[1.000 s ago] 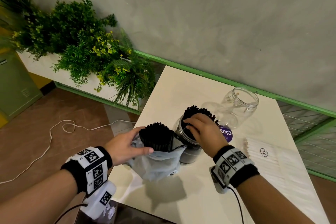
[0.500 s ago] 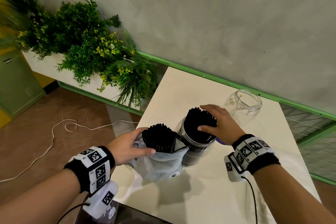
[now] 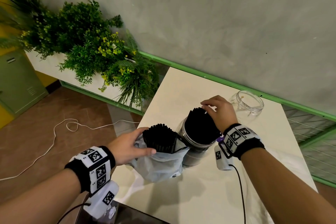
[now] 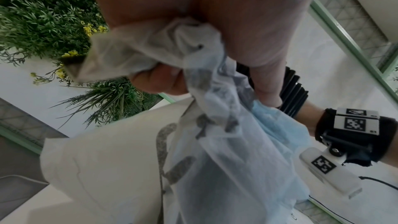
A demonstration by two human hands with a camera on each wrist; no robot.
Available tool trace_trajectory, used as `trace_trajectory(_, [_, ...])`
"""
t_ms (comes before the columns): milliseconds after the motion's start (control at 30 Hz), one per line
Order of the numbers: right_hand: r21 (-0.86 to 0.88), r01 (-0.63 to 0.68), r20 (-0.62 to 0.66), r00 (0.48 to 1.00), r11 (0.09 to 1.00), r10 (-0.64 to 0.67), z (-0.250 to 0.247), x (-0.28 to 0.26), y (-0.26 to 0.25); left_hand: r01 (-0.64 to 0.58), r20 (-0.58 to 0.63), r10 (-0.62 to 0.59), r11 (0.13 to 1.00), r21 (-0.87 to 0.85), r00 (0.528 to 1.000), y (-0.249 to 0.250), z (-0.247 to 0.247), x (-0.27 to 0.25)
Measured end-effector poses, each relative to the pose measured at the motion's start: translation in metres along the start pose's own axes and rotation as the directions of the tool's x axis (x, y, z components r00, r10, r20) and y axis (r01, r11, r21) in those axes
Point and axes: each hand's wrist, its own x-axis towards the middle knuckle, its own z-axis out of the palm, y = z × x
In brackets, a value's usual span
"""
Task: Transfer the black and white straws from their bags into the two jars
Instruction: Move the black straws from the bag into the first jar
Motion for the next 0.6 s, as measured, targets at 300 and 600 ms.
trace_trajectory(300, [0.159, -0.123, -0.122, 0.982, 0.980, 0.143, -0.004, -0.059, 0.002, 0.005, -0.018, -0.006, 0.999, -0.039, 1.000, -0.003, 0.000, 0.002])
trace_trajectory(600, [-0.073, -0.153, 0.055, 0.986, 0.986, 0.157, 0.025, -0.054, -0.019, 0.010, -0.024, -0.010, 1.000, -0.011, 1.000, -0.002, 0.000, 0.002])
